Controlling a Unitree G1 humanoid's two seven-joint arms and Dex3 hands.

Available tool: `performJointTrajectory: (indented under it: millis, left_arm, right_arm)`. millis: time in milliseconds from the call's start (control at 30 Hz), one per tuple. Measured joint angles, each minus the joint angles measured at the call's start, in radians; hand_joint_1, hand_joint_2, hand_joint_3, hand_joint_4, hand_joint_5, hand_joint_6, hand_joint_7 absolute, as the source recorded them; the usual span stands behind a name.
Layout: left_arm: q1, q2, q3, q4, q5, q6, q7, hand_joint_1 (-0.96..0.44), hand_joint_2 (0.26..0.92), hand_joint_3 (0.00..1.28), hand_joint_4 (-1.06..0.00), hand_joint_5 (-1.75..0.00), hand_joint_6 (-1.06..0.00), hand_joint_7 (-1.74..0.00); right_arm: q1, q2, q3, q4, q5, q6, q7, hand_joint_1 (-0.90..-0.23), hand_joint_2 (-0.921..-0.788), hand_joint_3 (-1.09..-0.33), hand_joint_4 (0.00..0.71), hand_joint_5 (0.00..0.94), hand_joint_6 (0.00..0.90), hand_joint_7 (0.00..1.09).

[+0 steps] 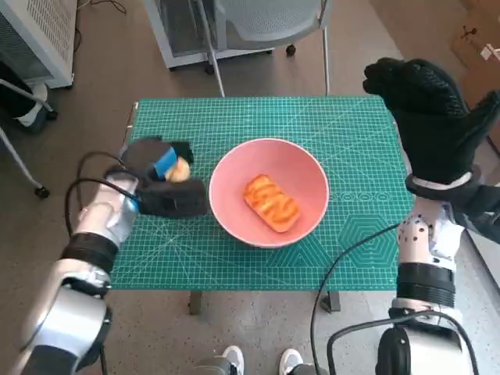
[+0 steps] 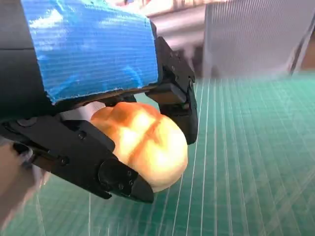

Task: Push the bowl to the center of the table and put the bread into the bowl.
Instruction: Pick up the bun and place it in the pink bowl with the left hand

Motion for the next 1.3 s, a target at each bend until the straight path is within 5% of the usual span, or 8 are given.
performJointTrajectory:
  millis: [100, 367, 767, 1300]
  left_arm:
    - [0.037, 0.045, 0.061, -0.212, -0.018, 0.022, -0.026, 0.00, 0.920, 0.04, -0.71, -1.09, -0.66, -1.18]
    - [0.137, 0.054, 0.131, -0.458, -0.035, 0.061, -0.052, 0.00, 0.911, 0.01, -0.80, -1.00, -0.69, -1.14]
    - [0.223, 0.017, 0.185, -0.891, -0.065, 0.051, -0.087, 0.00, 0.899, 0.00, -0.81, -0.95, -0.76, -1.10]
    - [0.212, -0.116, 0.064, -0.819, -0.041, -0.072, -0.177, 0.00, 0.912, 0.00, -0.79, -1.05, -0.70, -1.08]
  right_arm:
    - [0.000, 0.000, 0.000, -0.004, 0.000, 0.000, 0.000, -0.623, -0.921, -0.704, 0.354, 0.003, 0.457, 0.00]
    - [-0.002, 0.001, 0.003, -0.004, 0.000, 0.000, 0.000, -0.623, -0.921, -0.700, 0.356, 0.003, 0.459, 0.00]
    - [-0.002, 0.003, 0.007, 0.002, 0.000, 0.000, 0.000, -0.630, -0.921, -0.700, 0.358, 0.002, 0.458, 0.00]
    - [0.005, 0.015, 0.008, 0.004, 0.001, -0.006, 0.002, -0.616, -0.921, -0.722, 0.357, 0.000, 0.445, 0.00]
